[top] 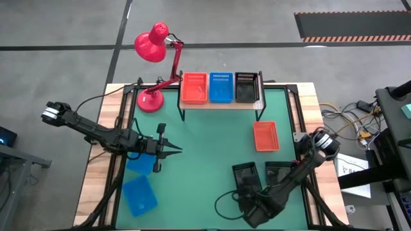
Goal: Stack baskets on shelf by color
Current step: Stack the left black bin on the other black bin on the shelf
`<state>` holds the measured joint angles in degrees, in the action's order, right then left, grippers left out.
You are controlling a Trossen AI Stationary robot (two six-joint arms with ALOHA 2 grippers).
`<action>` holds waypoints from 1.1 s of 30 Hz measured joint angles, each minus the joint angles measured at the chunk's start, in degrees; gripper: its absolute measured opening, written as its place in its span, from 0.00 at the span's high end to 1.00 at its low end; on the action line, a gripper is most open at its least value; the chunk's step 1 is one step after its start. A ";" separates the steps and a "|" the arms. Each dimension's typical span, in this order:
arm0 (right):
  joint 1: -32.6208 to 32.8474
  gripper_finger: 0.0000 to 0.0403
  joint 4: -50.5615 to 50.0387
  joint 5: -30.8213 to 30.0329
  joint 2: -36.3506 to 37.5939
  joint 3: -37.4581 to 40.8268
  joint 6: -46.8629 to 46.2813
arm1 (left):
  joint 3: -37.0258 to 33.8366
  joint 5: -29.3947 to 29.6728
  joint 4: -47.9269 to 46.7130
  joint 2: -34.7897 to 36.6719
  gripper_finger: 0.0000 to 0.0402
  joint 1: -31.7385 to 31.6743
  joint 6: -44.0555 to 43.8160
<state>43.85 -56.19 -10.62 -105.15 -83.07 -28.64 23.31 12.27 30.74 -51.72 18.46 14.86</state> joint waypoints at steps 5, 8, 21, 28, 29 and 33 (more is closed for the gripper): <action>-0.93 0.86 2.55 1.51 -1.15 0.87 2.15 | -0.04 0.00 -0.05 0.00 0.94 -0.02 -0.98; -1.87 0.95 5.46 4.40 -1.48 1.75 2.13 | -0.04 0.00 -0.05 0.00 0.94 -0.02 -1.01; -2.69 0.98 6.11 0.96 0.97 -0.96 3.61 | -0.04 -0.02 0.22 0.00 0.94 0.04 -1.46; -3.36 0.98 -3.57 -4.27 1.17 -9.00 9.34 | 0.17 -0.02 3.57 0.09 0.94 0.04 2.70; -3.72 0.98 -5.37 -4.46 1.17 -10.20 9.69 | 0.17 -0.02 4.48 0.09 0.94 0.04 3.79; -5.35 0.98 -12.62 -6.80 1.19 -15.44 10.49 | 0.17 0.01 9.13 0.15 0.94 0.04 8.11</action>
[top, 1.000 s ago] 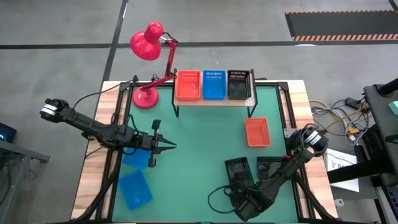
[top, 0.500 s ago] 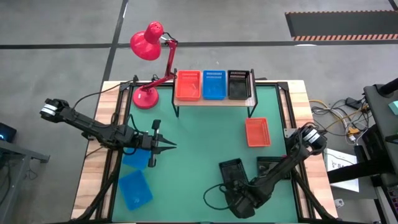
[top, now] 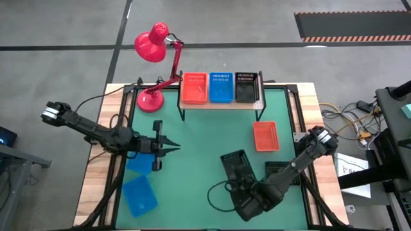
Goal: Stack baskets on shelf by color
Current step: Stack the left black bin on the other black bin on the shelf
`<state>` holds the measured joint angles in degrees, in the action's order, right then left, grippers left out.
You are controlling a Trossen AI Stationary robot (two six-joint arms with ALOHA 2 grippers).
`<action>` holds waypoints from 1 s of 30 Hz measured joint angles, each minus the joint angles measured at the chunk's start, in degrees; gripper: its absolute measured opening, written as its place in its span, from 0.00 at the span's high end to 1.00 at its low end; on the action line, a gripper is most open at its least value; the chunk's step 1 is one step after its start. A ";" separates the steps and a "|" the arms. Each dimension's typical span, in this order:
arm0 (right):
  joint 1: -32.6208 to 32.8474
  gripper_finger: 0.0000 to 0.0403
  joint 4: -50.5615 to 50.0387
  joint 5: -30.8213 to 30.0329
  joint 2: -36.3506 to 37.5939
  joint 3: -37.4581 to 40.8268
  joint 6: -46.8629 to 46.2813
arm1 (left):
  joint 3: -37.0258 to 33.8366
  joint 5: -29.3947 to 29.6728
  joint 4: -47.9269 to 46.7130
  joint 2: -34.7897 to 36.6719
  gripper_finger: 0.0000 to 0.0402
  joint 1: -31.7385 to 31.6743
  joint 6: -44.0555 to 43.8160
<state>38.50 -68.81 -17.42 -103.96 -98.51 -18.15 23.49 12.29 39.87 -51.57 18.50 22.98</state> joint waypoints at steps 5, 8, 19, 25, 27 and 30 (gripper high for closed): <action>-1.51 0.98 -9.40 -3.81 0.11 -5.65 5.31 | 0.00 0.05 1.19 0.00 0.94 -0.02 1.23; -2.92 0.98 -14.23 -5.70 0.58 -8.70 7.40 | -0.04 0.07 1.17 -0.20 0.94 -0.02 -0.07; -8.95 0.98 -21.02 -9.81 6.34 -12.86 12.27 | -0.13 0.14 1.16 -2.68 0.94 -0.02 -1.53; -12.13 0.98 -21.18 -10.42 11.08 -12.40 13.46 | -0.13 0.16 1.29 -3.17 0.94 -0.02 -1.65; -12.94 0.98 -21.23 -11.84 13.01 -11.64 14.70 | -0.13 0.16 1.35 -3.17 0.94 -0.02 -1.65; -14.61 0.98 -21.27 -12.22 16.14 -10.53 15.84 | -0.13 0.17 1.30 -3.17 0.94 -0.02 -1.68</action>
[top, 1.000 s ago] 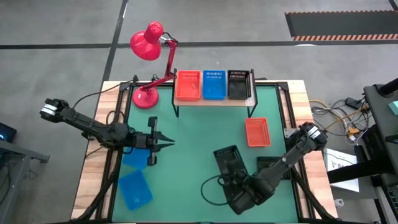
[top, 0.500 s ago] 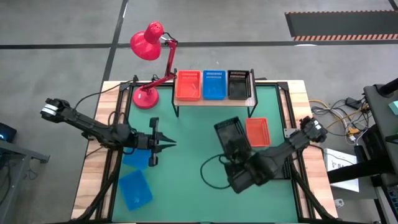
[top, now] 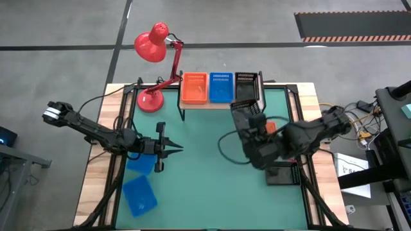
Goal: Stack baskets on shelf by color
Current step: Stack the left black bin on the other black bin on the shelf
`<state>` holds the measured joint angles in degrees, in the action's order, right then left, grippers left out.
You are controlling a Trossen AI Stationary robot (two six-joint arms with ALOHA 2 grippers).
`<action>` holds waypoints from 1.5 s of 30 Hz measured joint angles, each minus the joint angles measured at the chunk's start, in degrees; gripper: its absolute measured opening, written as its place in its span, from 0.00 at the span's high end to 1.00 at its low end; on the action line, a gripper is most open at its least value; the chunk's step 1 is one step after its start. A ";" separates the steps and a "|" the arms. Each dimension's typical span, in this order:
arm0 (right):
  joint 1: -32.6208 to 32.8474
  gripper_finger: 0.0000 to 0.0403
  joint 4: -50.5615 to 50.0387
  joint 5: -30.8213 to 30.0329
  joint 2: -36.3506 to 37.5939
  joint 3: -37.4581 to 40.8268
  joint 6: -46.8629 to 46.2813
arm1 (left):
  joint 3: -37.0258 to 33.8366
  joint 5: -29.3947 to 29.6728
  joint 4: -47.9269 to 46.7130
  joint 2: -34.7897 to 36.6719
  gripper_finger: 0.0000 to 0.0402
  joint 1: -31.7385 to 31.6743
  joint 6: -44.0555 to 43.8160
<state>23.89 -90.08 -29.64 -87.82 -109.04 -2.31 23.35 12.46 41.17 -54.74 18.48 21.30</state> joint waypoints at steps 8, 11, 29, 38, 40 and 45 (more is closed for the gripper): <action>-4.27 0.98 0.00 -0.16 6.77 1.43 -0.61 | 0.00 0.01 0.03 -0.39 0.94 0.00 0.00; -4.74 0.98 0.02 -0.36 8.65 1.87 -0.61 | 0.00 0.01 0.35 -0.68 0.94 0.00 0.02; -23.92 0.98 4.16 4.68 8.32 2.87 10.02 | 0.00 0.01 0.35 -0.68 0.94 0.00 0.04; -38.67 0.98 5.98 15.68 3.43 1.86 19.71 | 0.00 0.01 0.35 -0.66 0.94 0.00 0.09; -41.09 0.98 6.30 18.89 2.79 1.85 21.32 | 0.00 0.01 0.35 -0.66 0.94 0.00 0.23; -44.68 0.98 7.28 21.08 1.24 1.84 22.96 | 0.03 0.02 0.39 -0.63 0.94 -0.04 1.64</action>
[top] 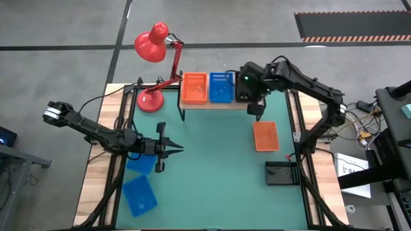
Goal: Stack baskets on shelf by color
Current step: Stack the left black bin on the other black bin on the shelf
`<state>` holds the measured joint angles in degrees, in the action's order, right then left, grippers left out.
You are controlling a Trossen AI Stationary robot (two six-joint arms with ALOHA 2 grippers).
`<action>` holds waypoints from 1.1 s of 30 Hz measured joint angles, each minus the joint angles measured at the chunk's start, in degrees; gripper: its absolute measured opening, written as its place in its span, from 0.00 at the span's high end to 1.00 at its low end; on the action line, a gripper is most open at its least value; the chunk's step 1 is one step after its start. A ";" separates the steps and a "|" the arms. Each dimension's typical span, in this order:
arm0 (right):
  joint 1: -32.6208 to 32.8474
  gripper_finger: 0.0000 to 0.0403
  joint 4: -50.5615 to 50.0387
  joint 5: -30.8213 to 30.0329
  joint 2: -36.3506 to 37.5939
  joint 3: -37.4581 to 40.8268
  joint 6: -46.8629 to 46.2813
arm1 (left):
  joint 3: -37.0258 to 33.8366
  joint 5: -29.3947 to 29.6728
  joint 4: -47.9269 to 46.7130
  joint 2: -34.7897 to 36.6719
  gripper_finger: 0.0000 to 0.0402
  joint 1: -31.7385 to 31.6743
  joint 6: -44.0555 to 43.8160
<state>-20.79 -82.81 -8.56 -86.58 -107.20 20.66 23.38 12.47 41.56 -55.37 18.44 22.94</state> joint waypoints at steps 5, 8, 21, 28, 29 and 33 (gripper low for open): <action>-0.99 0.98 1.11 0.23 -1.52 -0.04 1.54 | 0.06 0.02 0.40 0.00 0.94 -0.07 0.41; -0.99 0.98 1.27 0.20 -2.61 -0.04 1.82 | 0.06 0.02 0.50 0.00 0.94 -0.07 0.43; -1.01 0.98 1.87 -0.55 -6.38 -0.09 2.35 | 0.06 0.02 1.03 0.00 0.94 -0.07 0.48; -1.01 0.98 1.96 -0.55 -7.29 -0.09 2.35 | 0.06 0.02 1.07 0.00 0.94 -0.07 0.32; -1.01 0.98 1.98 -0.55 -7.29 -0.09 2.41 | 0.06 0.02 1.08 0.00 0.94 -0.07 0.31; -1.01 0.98 2.05 -0.55 -7.29 -0.07 1.36 | 0.06 0.02 1.10 0.00 0.94 -0.07 0.28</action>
<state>-21.80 -80.75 -9.10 -93.86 -107.26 22.01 23.44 12.49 42.66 -55.37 18.37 23.22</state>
